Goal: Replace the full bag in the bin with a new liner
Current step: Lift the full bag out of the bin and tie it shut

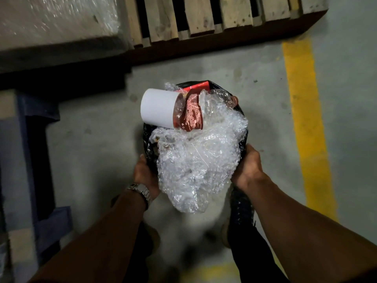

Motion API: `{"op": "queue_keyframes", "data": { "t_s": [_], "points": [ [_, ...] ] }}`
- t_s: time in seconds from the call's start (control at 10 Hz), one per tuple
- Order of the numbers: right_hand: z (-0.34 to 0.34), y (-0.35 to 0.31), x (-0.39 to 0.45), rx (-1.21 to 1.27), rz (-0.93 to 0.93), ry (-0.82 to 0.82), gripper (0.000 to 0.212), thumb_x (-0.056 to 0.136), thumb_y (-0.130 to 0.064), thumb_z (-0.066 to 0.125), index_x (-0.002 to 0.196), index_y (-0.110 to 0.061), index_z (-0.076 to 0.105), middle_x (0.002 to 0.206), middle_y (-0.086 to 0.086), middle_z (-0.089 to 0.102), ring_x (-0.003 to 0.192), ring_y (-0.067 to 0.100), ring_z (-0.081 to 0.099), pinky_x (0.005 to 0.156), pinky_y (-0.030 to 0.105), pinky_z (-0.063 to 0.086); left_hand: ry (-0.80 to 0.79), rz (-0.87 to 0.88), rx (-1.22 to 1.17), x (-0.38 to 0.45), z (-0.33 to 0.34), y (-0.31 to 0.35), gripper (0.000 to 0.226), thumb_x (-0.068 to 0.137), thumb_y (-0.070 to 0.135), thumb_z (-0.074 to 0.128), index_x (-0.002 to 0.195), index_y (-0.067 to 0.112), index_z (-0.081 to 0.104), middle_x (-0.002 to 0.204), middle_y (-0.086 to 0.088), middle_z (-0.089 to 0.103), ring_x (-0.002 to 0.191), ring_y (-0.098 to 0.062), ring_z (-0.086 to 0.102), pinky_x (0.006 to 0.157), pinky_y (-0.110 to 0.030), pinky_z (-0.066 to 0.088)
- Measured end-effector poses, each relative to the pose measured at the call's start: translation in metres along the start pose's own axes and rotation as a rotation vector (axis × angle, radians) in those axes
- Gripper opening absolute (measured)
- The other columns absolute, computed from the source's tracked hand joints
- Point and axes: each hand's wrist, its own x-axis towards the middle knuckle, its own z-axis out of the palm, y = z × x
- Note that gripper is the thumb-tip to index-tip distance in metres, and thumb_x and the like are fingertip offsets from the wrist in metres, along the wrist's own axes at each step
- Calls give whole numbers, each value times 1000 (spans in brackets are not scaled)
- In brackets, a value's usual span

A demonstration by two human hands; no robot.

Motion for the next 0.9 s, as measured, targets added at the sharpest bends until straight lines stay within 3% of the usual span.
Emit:
{"op": "queue_keyframes", "data": {
  "t_s": [0.1,0.2,0.3,0.4,0.5,0.6,0.7,0.8,0.9],
  "points": [
    [-7,0,-2,-63,-12,12,35,92,-30,41,98,-13,71,103,12,72,92,28,68,90,43,54,-15,-82,-125,-15,12,6,27,86,-23,40,71,-5,54,52,40,56,51,32,42,57,-7,30],
    [-16,-1,-4,-98,-23,43,29,92,-23,41,82,-15,67,81,6,71,75,23,65,79,36,53,-20,-29,-55,9,-1,-4,32,98,14,31,92,6,62,72,3,71,72,-14,66,77,-29,48],
    [-21,4,1,-122,-20,71,25,90,-21,41,80,-17,64,80,4,67,74,22,61,79,34,50,-80,-133,-82,11,-4,-1,35,97,22,34,99,20,68,88,0,73,93,-30,63,85,-42,48],
    [-22,9,7,-118,0,52,26,85,-17,40,90,-16,65,92,7,67,84,24,60,88,35,47,-101,-115,-58,13,-7,0,36,95,15,35,99,24,70,90,8,74,111,-39,58,93,-48,46],
    [-20,6,9,-94,22,60,34,81,-13,42,106,-14,66,116,13,67,108,29,61,104,43,44,-77,-195,-214,18,-12,-2,26,96,11,38,105,12,62,113,-18,67,104,-20,64,106,-34,39],
    [-21,5,13,-92,9,72,29,83,-8,43,100,-12,66,104,12,71,96,29,64,94,41,51,-4,-290,-418,34,-16,-4,26,96,9,38,79,22,53,120,-25,59,75,0,59,97,-10,28],
    [-23,2,11,-122,-13,81,28,88,-1,40,77,-14,62,64,3,67,68,21,60,68,34,52,7,-222,-392,11,-8,5,37,102,9,24,78,11,52,97,-26,64,47,-6,63,94,-20,48],
    [-24,3,9,-160,-22,81,23,91,-4,46,79,-14,63,71,5,67,68,21,62,66,35,54,58,-189,-473,3,-8,8,37,104,15,27,75,12,51,65,-12,69,36,-6,59,58,-15,56],
    [-24,7,7,-181,2,71,12,91,-9,55,86,-13,66,75,4,71,73,21,65,67,35,57,74,-229,-510,0,-13,12,39,104,25,24,85,14,57,56,-4,70,52,-15,68,60,-26,56]
  ]
}}
